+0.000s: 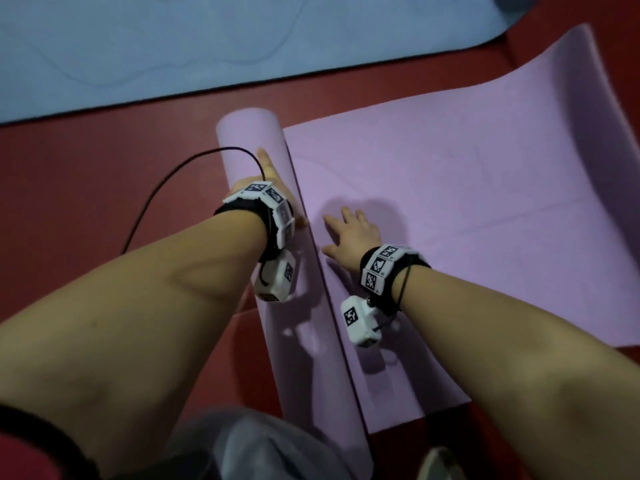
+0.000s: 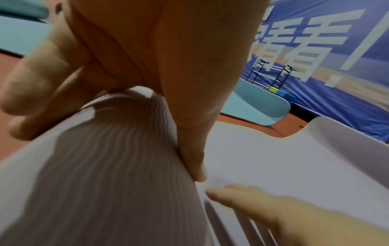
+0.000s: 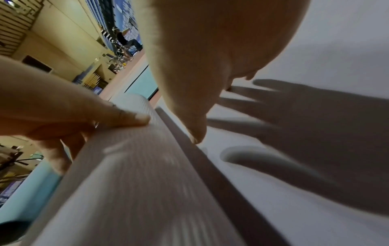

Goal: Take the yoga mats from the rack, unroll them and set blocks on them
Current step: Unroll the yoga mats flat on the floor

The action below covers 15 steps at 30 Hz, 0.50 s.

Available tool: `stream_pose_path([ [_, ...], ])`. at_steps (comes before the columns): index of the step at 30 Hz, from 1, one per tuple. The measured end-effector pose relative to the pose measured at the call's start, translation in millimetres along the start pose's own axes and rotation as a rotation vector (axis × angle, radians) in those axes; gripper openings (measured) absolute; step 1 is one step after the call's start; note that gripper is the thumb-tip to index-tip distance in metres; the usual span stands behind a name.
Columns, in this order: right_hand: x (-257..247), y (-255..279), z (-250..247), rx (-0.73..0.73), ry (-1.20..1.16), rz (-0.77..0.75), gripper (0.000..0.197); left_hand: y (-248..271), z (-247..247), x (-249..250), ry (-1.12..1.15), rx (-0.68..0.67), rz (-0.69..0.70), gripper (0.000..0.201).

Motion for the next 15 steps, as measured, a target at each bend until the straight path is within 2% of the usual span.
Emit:
stream_pose_path([
  [3, -9.7, -10.0, 19.7, 0.073, -0.049, 0.026, 0.07, -20.4, 7.4, -6.9, 0.054, 0.076, -0.025, 0.151],
  [6, -4.8, -13.5, 34.0, 0.112, -0.071, 0.005, 0.072, -8.2, 10.0, -3.1, 0.097, 0.112, 0.007, 0.146],
  [11, -3.8, -8.1, 24.4, 0.055, -0.129, -0.017, 0.08, 18.9, 30.0, -23.0, 0.186, 0.144, -0.026, 0.127],
  [13, -10.1, -5.5, 18.4, 0.06, -0.183, 0.007, 0.076, 30.0, 40.8, -30.7, 0.223, 0.156, -0.011, 0.125],
  [15, -22.8, -1.1, 10.5, 0.106, -0.231, -0.043, 0.068, 42.0, 51.5, -39.3, 0.233, 0.15, -0.007, 0.122],
])
Point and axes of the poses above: each hand's wrist, its own y-axis away from the middle knuckle, its own z-axis out of the palm, x = y × z, the point moved 5 cm from there along -y, towards the middle knuckle, and after that the axes turned 14 degrees about -x, right-handed, at the moved point
